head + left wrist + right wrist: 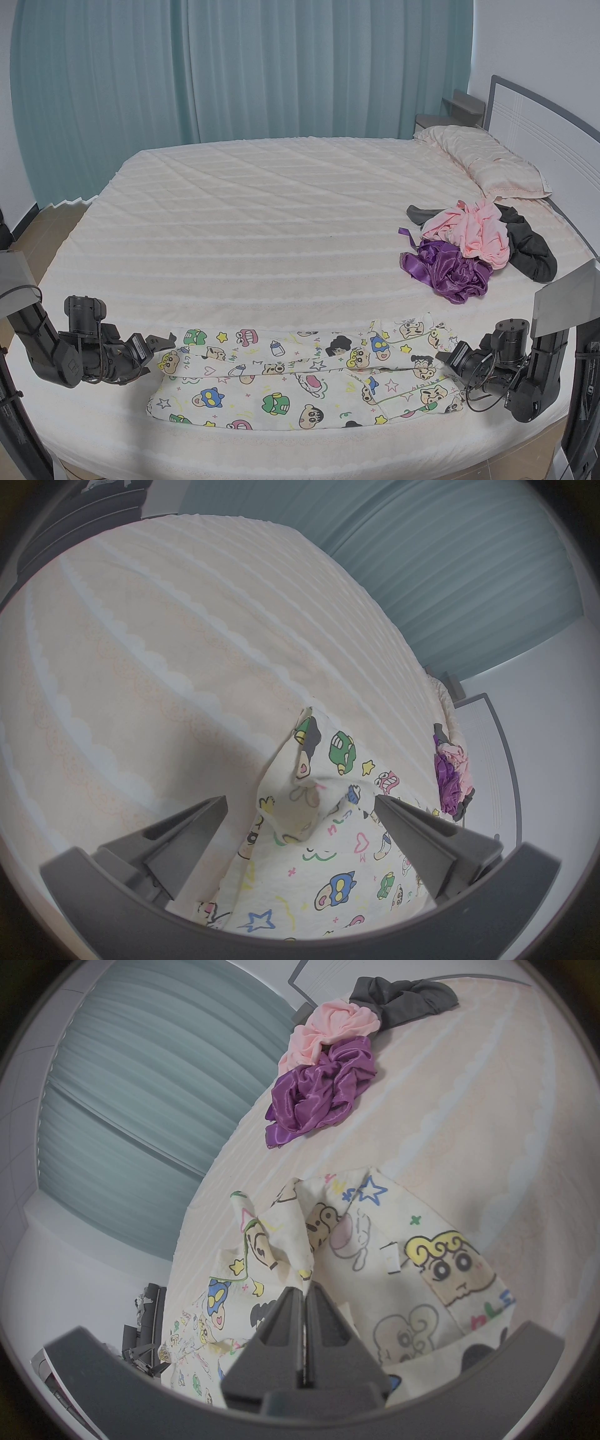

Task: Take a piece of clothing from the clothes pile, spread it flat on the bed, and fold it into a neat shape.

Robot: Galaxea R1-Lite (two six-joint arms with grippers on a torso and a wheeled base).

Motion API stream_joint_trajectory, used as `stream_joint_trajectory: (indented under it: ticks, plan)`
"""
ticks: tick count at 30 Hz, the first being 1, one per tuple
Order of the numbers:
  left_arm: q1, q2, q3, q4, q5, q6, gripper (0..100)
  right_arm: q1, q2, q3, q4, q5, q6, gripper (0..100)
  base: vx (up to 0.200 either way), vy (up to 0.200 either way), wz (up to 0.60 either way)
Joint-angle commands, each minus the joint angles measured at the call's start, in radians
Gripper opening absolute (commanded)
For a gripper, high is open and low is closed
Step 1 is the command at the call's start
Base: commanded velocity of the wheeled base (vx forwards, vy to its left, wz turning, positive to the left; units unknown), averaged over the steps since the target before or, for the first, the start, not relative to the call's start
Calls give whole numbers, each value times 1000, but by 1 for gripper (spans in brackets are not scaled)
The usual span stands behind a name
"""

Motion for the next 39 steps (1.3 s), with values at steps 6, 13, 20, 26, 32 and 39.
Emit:
stream_joint_trajectory:
  ticks: [6,13,20,26,32,39]
  plan:
    - [-3,4,6,-2,0,0,100,15,16,27,-7,-36,0,100,0,0,0]
    - [-3,4,6,-2,-2,0,100,18,-96,71,-7,-86,-4,100,0,0,0]
    - [-3,4,8,-2,0,0,100,49,-208,67,-7,-97,-26,100,0,0,0]
    - [-5,4,6,-2,-2,0,100,106,-207,-48,27,-96,-36,100,0,0,0]
    - [-5,12,6,-2,0,0,100,139,-136,-259,202,-94,-32,100,0,0,0]
    - [-5,18,6,-2,-2,0,100,173,-41,-357,220,-85,-19,100,0,0,0]
